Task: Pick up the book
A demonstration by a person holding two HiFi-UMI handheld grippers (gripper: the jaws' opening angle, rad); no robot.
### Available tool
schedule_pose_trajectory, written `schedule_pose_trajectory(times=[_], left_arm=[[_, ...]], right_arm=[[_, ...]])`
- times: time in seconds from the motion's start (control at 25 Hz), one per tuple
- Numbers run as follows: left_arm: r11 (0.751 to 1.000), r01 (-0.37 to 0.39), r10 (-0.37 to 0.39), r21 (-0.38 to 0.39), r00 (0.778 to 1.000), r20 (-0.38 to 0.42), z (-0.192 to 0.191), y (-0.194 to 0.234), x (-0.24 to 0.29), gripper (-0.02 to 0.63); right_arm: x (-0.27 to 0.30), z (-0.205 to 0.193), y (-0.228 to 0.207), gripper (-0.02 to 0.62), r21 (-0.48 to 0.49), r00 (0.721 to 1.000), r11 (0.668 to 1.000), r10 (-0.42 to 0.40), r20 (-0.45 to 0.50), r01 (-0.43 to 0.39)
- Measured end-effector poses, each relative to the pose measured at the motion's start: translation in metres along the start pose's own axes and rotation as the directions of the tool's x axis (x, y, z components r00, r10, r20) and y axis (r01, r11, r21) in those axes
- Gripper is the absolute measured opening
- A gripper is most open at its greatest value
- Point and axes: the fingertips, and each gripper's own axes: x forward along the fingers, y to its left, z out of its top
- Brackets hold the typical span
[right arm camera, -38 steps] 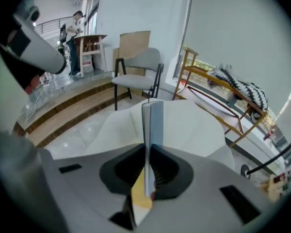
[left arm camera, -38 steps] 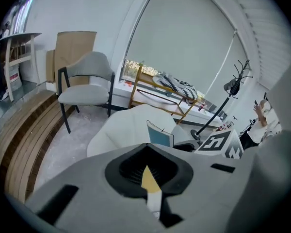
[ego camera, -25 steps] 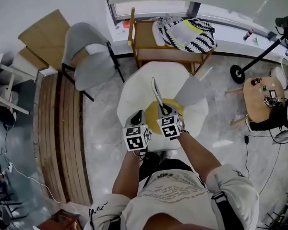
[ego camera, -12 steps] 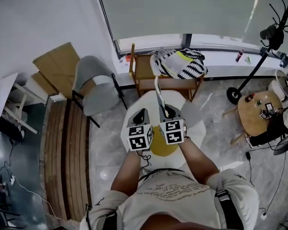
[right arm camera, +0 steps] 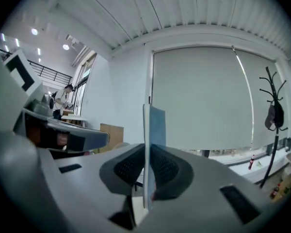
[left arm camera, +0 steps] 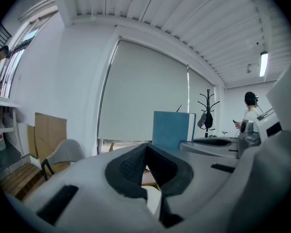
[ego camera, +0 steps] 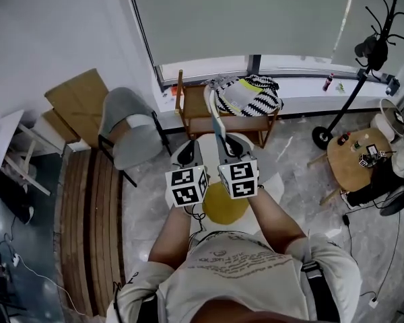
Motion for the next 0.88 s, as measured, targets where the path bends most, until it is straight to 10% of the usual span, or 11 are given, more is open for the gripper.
schedule_pose_trajectory(times=[0.88], left_arm=[[0.999,0.038,-0.037,0.036,0.999,-0.037,-0.008,-0.017,0.004,0.017]], right_arm=[[-0.015,-0.018,-0.023,0.052,0.096,0.999,0.994,-0.049,-0.009,0.049]])
